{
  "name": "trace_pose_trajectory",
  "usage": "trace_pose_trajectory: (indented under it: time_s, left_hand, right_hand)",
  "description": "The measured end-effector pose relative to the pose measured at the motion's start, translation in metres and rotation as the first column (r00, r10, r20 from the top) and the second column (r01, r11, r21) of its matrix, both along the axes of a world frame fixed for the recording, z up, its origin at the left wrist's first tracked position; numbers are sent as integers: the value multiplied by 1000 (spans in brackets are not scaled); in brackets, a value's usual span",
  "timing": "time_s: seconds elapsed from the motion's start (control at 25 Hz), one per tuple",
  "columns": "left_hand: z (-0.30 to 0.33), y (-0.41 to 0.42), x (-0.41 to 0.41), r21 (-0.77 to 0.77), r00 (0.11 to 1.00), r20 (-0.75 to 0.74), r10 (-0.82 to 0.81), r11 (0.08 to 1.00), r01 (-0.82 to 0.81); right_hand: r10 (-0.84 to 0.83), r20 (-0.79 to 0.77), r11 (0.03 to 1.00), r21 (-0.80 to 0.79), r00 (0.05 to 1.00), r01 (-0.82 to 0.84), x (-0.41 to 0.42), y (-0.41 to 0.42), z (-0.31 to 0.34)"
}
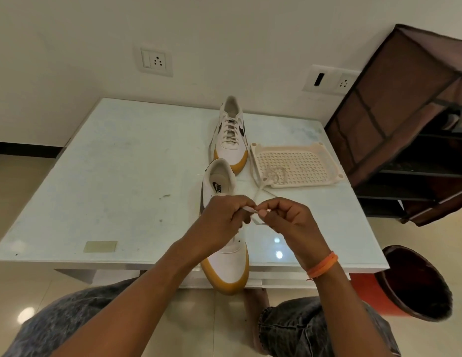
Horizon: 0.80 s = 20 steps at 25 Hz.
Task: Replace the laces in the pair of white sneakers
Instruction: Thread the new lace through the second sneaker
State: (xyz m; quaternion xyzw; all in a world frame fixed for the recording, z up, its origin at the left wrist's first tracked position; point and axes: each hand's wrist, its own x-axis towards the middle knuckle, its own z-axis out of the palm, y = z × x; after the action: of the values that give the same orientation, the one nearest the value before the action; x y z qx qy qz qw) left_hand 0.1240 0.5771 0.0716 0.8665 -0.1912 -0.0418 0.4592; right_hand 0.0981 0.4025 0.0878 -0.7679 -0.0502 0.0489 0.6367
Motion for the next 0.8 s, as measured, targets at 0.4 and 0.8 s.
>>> trace_pose_trajectory:
  time_s: [0.4, 0.8]
  left_hand:
    - [12, 49, 34, -345, 921, -163, 355, 854, -390]
    - [-8, 0, 19, -46, 981, -67, 180, 982, -183]
  right_hand:
    - [-205, -355, 729, -677, 912, -99, 26, -62, -79]
    - [137, -121, 991, 12, 983, -137, 16, 25, -22]
